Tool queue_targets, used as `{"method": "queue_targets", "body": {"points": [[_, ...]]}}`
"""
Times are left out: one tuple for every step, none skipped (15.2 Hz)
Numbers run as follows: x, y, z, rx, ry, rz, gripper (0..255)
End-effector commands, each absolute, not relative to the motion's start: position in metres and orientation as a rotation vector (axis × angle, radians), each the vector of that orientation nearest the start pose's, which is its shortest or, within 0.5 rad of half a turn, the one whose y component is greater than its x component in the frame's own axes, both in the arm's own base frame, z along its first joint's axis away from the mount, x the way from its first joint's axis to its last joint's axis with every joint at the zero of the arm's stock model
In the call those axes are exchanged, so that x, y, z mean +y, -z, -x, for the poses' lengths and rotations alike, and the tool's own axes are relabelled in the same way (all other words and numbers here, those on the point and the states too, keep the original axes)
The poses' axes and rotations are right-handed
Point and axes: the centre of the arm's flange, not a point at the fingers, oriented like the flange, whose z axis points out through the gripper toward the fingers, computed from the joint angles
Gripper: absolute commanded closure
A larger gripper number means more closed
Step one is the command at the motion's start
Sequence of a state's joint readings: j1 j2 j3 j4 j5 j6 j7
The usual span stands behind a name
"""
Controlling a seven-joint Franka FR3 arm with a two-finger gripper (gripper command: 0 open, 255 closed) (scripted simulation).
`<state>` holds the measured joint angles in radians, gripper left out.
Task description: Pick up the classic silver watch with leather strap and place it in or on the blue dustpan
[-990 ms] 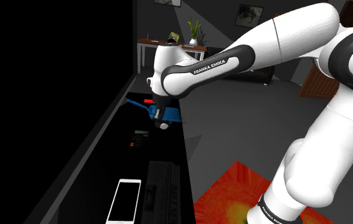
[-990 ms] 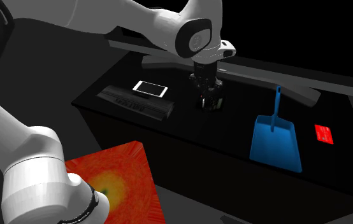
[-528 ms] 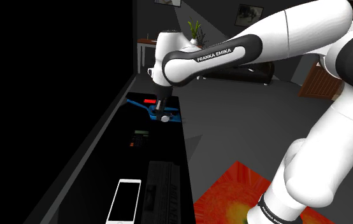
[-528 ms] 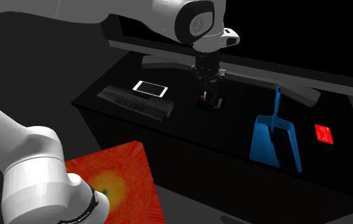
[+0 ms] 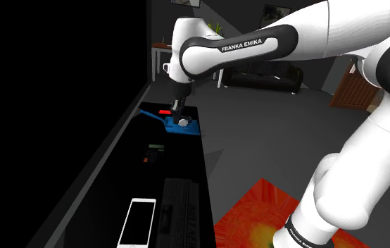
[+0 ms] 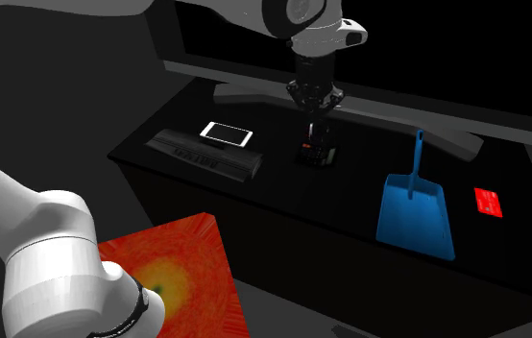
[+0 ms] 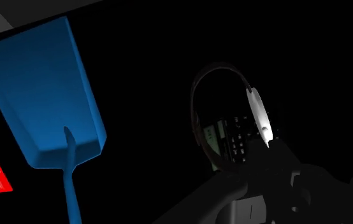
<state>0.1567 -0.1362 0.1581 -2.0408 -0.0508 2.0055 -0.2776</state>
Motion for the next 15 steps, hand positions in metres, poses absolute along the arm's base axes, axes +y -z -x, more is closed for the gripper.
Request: {"method": "queue_targets", "body": {"points": [[0.156, -0.516, -0.513, -0.964, 0.160, 3.056, 255], [0.150, -0.517, -0.524, -0.964, 0.160, 3.056, 255], [0.143, -0.517, -0.536, -0.964, 0.160, 3.056, 255], [0.137, -0.518, -0.547, -0.964, 0.160, 3.056, 255], [0.130, -0.519, -0.558, -0.964, 0.160, 3.056, 255], [0.124, -0.520, -0.570, -0.964, 0.160, 3.056, 255], [0.117, -0.521, -0.581, -0.964, 0.160, 3.056, 255], [0.110, -0.522, -0.593, -0.964, 0.160, 3.056, 255], [0.104, -0.523, -0.604, -0.964, 0.160, 3.056, 255], [0.097, -0.523, -0.616, -0.964, 0.160, 3.056, 255], [0.091, -0.524, -0.627, -0.964, 0.160, 3.056, 255], [0.084, -0.525, -0.638, -0.964, 0.160, 3.056, 255], [0.078, -0.526, -0.650, -0.964, 0.160, 3.056, 255], [0.071, -0.527, -0.661, -0.964, 0.160, 3.056, 255], [0.065, -0.528, -0.673, -0.964, 0.160, 3.056, 255]]}}
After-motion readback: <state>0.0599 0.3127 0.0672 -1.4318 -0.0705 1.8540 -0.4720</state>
